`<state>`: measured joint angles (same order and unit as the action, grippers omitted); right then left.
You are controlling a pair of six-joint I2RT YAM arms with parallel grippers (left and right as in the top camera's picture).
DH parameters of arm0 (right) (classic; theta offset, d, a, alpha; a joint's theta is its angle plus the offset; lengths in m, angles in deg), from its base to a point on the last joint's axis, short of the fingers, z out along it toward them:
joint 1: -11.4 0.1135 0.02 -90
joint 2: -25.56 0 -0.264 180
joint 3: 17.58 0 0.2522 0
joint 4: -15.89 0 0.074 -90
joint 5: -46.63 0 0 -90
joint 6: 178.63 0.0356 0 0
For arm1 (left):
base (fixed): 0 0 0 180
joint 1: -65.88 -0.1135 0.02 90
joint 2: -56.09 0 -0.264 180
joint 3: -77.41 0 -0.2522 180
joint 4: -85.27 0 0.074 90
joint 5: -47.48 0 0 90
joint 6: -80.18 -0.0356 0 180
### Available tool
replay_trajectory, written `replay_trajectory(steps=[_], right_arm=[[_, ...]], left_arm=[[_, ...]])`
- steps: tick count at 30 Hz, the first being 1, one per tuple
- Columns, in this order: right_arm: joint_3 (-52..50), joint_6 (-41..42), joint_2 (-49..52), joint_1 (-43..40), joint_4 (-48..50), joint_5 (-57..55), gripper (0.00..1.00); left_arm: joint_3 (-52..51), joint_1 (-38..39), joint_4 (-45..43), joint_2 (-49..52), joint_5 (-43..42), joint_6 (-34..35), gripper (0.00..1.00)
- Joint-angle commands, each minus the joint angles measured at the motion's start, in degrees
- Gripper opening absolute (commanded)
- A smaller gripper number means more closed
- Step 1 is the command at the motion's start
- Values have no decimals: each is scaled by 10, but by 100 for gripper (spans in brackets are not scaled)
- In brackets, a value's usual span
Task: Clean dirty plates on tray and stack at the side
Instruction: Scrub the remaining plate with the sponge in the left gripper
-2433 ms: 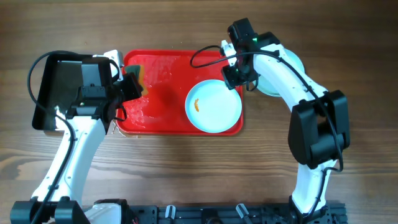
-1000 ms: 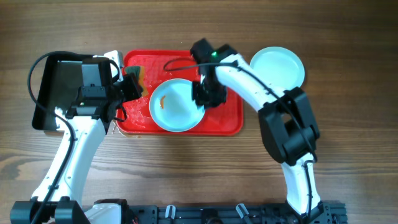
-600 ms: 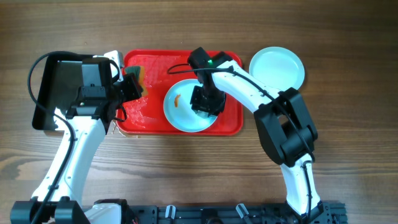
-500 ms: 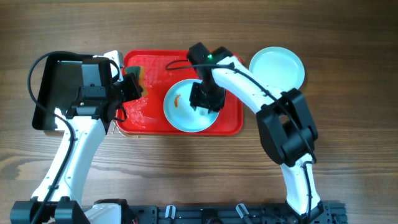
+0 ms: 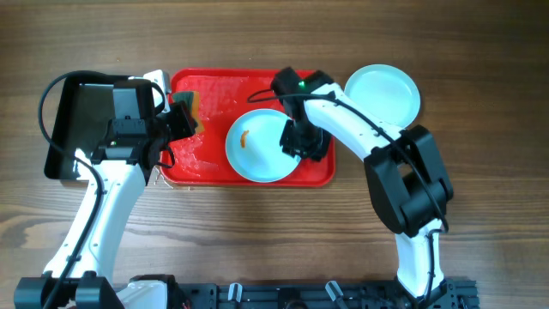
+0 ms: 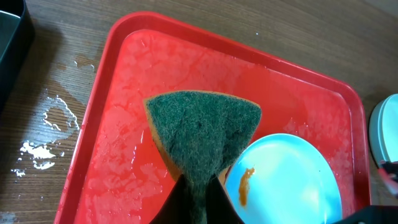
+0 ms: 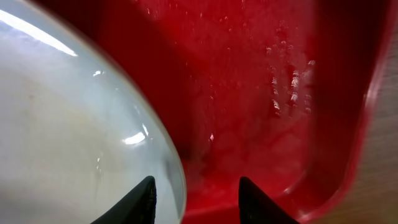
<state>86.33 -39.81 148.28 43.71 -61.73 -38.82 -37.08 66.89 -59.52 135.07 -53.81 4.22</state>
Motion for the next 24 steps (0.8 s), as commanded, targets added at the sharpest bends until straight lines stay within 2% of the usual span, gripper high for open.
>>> replay_trajectory(steps=[1,2,6,7,11,14,18,21,24], right_arm=[[-31,11,-3,1,28,33,43],[-35,11,-3,1,33,35,43],[-35,11,-3,1,39,39,6],[-35,11,-3,1,43,39,4],[-35,-50,-3,1,136,45,4],[-35,-53,-3,1,202,45,4],[-35,-53,-2,1,240,45,4],[-35,-100,0,9,285,40,4],[-35,-99,11,26,297,19,4]], left_arm=[[0,-1,-4,5,-9,-3,4],[0,-1,-4,5,-9,-3,4],[0,-1,-4,5,-9,-3,4],[0,-1,-4,5,-9,-3,4],[0,-1,-3,6,-35,-3,4],[0,-1,-3,24,-73,-3,4],[0,5,-3,67,-74,0,4],[0,32,-16,111,-89,1,4],[0,66,-47,127,-89,3,4]])
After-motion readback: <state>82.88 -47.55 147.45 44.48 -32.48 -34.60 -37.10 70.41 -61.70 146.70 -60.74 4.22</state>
